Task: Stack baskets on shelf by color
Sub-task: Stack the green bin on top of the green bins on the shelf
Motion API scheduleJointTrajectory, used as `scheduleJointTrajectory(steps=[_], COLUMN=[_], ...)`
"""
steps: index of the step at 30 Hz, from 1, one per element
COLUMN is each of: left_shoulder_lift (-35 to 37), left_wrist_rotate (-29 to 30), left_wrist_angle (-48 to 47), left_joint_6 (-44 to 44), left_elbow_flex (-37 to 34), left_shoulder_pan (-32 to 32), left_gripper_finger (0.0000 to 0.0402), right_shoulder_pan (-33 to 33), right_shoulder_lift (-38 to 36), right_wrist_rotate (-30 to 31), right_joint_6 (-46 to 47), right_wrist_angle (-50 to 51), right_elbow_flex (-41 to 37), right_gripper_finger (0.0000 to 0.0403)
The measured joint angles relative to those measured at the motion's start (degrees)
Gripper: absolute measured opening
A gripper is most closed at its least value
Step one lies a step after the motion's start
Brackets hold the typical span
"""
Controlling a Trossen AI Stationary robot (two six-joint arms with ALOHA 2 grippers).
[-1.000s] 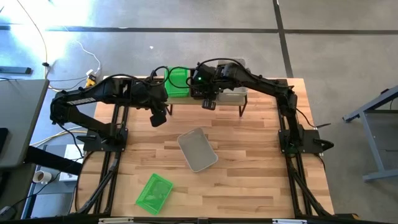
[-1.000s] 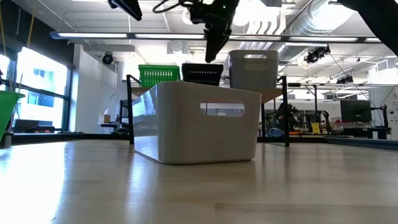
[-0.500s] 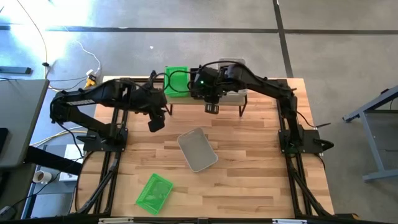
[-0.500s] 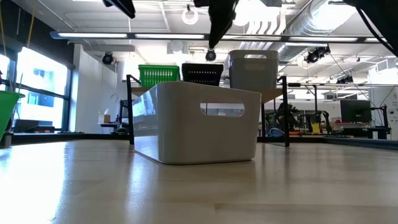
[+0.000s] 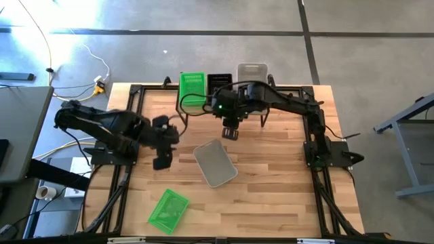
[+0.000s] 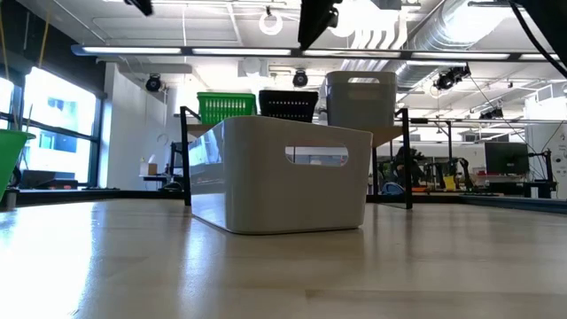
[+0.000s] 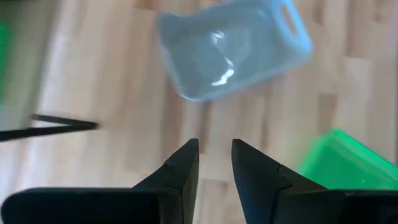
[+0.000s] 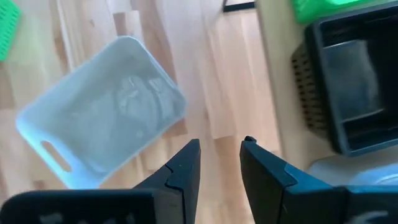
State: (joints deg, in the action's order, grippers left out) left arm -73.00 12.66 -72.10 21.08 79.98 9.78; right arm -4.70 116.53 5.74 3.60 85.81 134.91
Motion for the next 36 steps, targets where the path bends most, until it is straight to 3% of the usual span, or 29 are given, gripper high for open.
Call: scheduleJointTrajectory(steps=[16,21,32,36], left_shoulder_lift=[-0.03,-0.03,-0.06,-0.97], left_wrist_rotate=[-5.16,-6.65,-6.67,-6.67], left_wrist_angle=[3.92,7.75,17.41,19.28], left_joint_6=[17.89,22.88,34.36,35.77], left_elbow_flex=[-6.32,-9.3,-14.45,-14.86], left_shoulder_pan=[23.93,29.94,36.31,38.04], left_gripper_finger=[0.0086,0.0086,0.0087,0.0105], right_shoulder_pan=[7.95,10.76,13.53,13.74], right_shoulder_lift=[-0.02,-0.02,-0.02,-0.02], right_wrist_rotate=[0.47,3.96,6.66,7.89], right_joint_6=[21.23,26.0,29.88,30.07], right_wrist_angle=[-0.34,-0.71,-0.73,-0.73], right_elbow_flex=[-0.02,-0.04,-0.04,-0.04], right_gripper_finger=[0.0099,0.0099,0.0099,0.0099])
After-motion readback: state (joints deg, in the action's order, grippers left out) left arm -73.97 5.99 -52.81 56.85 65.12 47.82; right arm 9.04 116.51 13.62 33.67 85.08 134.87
